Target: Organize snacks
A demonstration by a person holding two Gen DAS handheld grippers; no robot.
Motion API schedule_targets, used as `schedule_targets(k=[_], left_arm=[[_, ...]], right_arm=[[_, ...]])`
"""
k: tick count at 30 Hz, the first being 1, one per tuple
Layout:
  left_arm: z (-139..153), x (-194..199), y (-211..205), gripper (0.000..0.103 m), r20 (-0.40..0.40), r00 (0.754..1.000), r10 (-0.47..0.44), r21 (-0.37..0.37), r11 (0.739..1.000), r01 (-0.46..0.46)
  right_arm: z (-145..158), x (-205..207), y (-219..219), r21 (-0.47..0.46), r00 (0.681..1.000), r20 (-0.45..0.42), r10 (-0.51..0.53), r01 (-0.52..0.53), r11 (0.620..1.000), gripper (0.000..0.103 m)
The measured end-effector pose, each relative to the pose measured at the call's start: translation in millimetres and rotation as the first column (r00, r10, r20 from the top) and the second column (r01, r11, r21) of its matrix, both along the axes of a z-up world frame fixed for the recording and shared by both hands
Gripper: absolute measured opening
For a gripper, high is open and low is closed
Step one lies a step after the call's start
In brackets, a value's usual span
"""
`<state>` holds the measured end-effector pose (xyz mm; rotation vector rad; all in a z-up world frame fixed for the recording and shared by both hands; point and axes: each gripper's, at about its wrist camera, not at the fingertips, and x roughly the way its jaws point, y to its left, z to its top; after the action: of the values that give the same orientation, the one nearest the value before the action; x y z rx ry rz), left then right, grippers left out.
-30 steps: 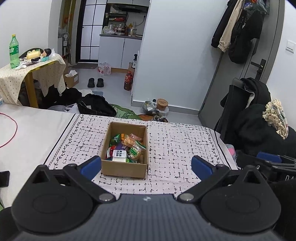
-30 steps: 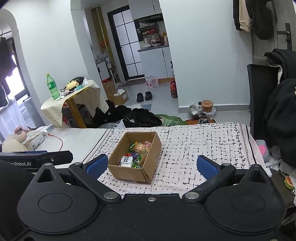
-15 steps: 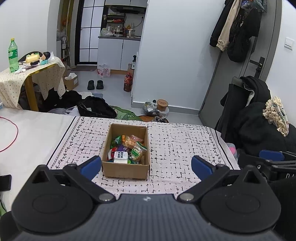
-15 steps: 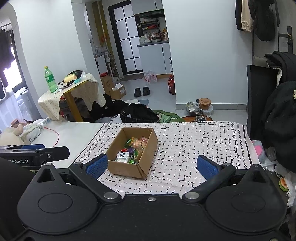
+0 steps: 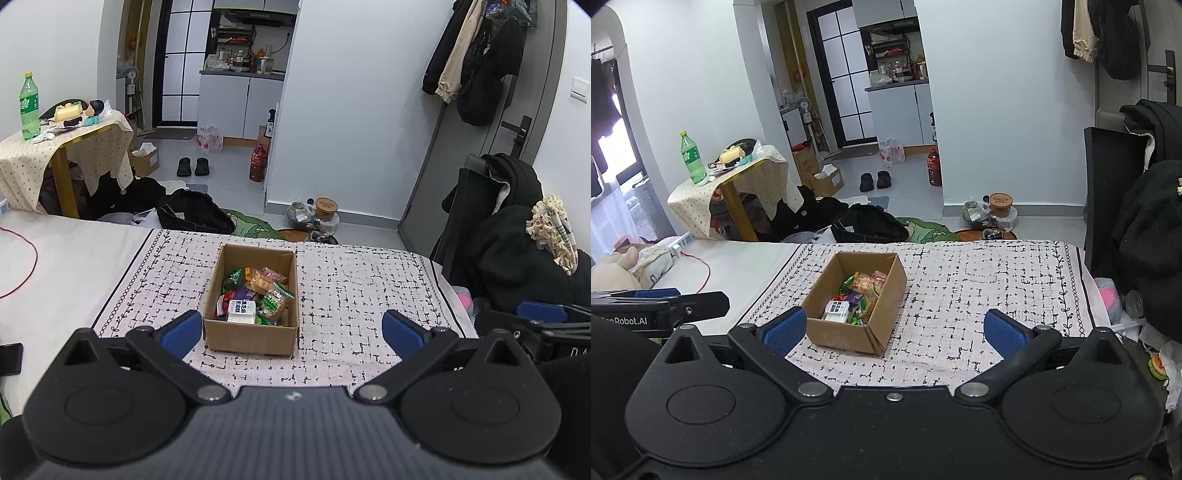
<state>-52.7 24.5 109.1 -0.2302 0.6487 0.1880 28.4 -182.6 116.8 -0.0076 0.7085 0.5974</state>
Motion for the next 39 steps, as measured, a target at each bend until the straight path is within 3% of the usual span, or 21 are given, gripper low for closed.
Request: schedule_targets(k=[39], left_arm=[[-1.4, -0.7, -1.0, 0.103, -0.016, 1.000, -0.002, 0.003, 1.000, 0.002]], right_arm=[[-1.0, -1.6, -0.2, -0.003, 1.000, -0.002, 0.001, -0.001, 1.000, 0.103]])
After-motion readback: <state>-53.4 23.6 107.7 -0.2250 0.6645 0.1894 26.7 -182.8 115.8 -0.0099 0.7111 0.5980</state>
